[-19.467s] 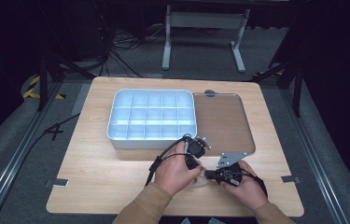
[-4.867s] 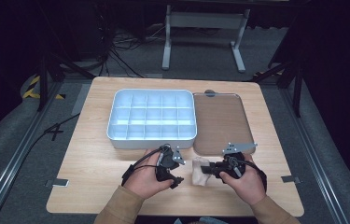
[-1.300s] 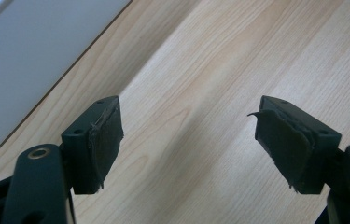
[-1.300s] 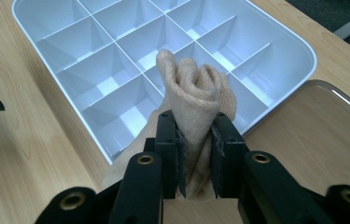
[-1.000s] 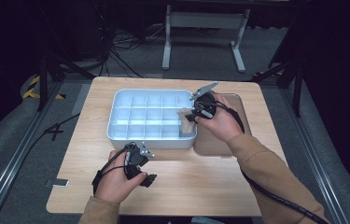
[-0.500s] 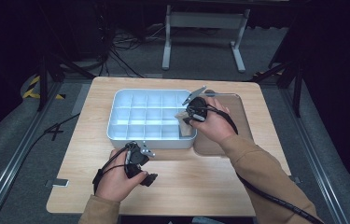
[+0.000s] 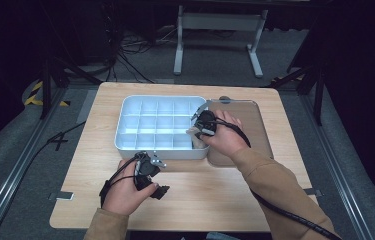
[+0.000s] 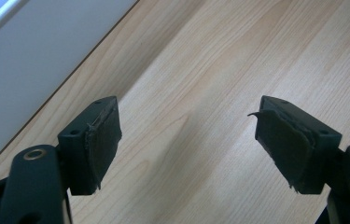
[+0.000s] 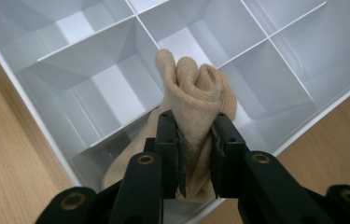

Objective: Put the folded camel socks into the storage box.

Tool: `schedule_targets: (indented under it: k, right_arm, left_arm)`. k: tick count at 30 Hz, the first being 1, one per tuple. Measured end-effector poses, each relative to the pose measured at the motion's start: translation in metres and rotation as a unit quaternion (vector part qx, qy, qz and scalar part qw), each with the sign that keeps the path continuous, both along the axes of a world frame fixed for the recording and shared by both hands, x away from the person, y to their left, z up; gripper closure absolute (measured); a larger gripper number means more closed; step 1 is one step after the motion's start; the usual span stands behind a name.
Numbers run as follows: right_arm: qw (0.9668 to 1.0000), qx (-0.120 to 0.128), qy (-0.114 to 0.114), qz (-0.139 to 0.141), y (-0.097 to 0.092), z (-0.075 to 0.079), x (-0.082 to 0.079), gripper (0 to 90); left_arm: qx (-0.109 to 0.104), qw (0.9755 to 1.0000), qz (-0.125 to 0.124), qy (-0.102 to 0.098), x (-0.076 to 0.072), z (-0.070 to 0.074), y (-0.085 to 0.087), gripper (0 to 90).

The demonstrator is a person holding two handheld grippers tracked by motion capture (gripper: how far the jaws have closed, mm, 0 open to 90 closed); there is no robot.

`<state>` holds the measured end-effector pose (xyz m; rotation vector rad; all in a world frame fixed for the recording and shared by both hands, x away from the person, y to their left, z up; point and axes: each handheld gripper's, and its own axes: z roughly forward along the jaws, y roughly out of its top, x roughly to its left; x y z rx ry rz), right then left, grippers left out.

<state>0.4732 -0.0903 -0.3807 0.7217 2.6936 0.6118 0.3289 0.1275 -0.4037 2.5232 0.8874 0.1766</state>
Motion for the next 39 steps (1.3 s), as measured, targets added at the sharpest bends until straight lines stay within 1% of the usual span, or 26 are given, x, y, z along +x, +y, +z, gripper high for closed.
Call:
schedule_targets:
  k: [4,6,7,8,10,11,13,15,16,19,21,23,25,26,29,31,33,35,36,37,38,39]
  right_arm:
    - [0.9998,-0.016,0.010,-0.010,0.002,-0.001,-0.001,76.9]
    - [0.9994,-0.026,0.020,-0.014,0.003,-0.002,-0.001,77.2]
    - [0.9992,-0.030,0.023,-0.014,0.004,-0.003,-0.001,77.3]
    - [0.9986,-0.038,0.035,-0.014,0.005,-0.005,-0.001,77.5]
    - [0.9979,-0.048,0.043,-0.011,0.007,-0.007,-0.001,77.6]
    - [0.9979,-0.048,0.043,-0.011,0.007,-0.007,-0.001,77.6]
    - [0.9970,-0.057,0.052,-0.011,0.009,-0.011,0.000,77.7]
    - [0.9964,-0.060,0.059,-0.009,0.011,-0.015,0.001,77.7]
    - [0.9957,-0.068,0.063,-0.009,0.012,-0.018,0.002,77.7]
    - [0.9948,-0.073,0.071,-0.009,0.014,-0.025,0.004,77.7]
    - [0.9942,-0.075,0.076,-0.009,0.015,-0.028,0.006,77.7]
    - [0.9936,-0.072,0.086,-0.011,0.015,-0.032,0.009,77.6]
    - [0.9927,-0.075,0.094,-0.013,0.015,-0.035,0.012,77.4]
    - [0.9927,-0.075,0.094,-0.013,0.015,-0.035,0.012,77.4]
    - [0.9906,-0.079,0.109,-0.023,0.017,-0.040,0.018,77.0]
    - [0.9899,-0.070,0.120,-0.029,0.016,-0.040,0.022,77.0]
    - [0.9899,-0.074,0.118,-0.028,0.016,-0.040,0.021,76.7]
    - [0.9901,-0.070,0.119,-0.027,0.015,-0.040,0.021,75.9]
    - [0.9911,-0.069,0.112,-0.020,0.014,-0.040,0.020,74.8]
    - [0.9911,-0.069,0.112,-0.020,0.014,-0.040,0.020,74.8]
    - [0.9921,-0.063,0.107,-0.014,0.013,-0.040,0.019,73.3]
    - [0.9921,-0.063,0.107,-0.014,0.013,-0.040,0.019,73.3]
  left_arm:
    - [0.001,1.0000,0.002,0.001,0.000,0.000,0.000,22.9]
    - [0.001,1.0000,0.001,0.002,0.000,-0.001,-0.001,22.9]
    - [-0.001,1.0000,0.001,0.002,0.000,-0.001,-0.001,22.9]
    - [-0.001,1.0000,0.001,0.002,0.000,-0.001,-0.001,22.9]
    - [-0.001,1.0000,0.002,0.003,-0.001,-0.001,-0.001,22.9]
    - [-0.001,1.0000,0.002,0.003,-0.001,-0.001,-0.001,22.9]
    - [0.002,1.0000,0.000,0.003,0.000,-0.001,-0.002,22.9]
    - [0.001,1.0000,-0.001,0.004,0.000,-0.002,-0.002,22.9]
    - [0.000,1.0000,-0.002,0.006,0.000,-0.002,-0.002,22.9]
    - [0.001,1.0000,-0.002,0.005,0.000,-0.002,-0.002,22.9]
    - [0.000,1.0000,-0.002,0.005,-0.001,-0.001,-0.002,22.9]
    - [0.001,1.0000,-0.004,0.005,0.000,-0.002,-0.002,22.9]
    - [0.001,1.0000,-0.003,0.008,0.000,-0.003,-0.003,22.9]
    - [0.001,1.0000,-0.003,0.008,0.000,-0.003,-0.003,22.9]
    - [-0.002,0.9999,-0.007,0.007,0.000,-0.003,-0.004,22.9]
    - [-0.002,1.0000,-0.007,0.006,0.000,-0.002,-0.004,22.8]
    - [-0.002,1.0000,-0.007,0.005,0.000,-0.002,-0.003,22.8]
    - [-0.001,1.0000,-0.005,0.006,0.000,-0.002,-0.003,22.8]
    - [-0.001,1.0000,-0.005,0.006,0.000,-0.002,-0.003,22.8]
    - [-0.002,1.0000,-0.006,0.006,0.001,-0.002,-0.003,22.8]
    - [0.000,1.0000,-0.004,0.007,0.001,-0.002,-0.003,22.8]
    - [0.000,1.0000,-0.004,0.007,0.001,-0.002,-0.003,22.8]
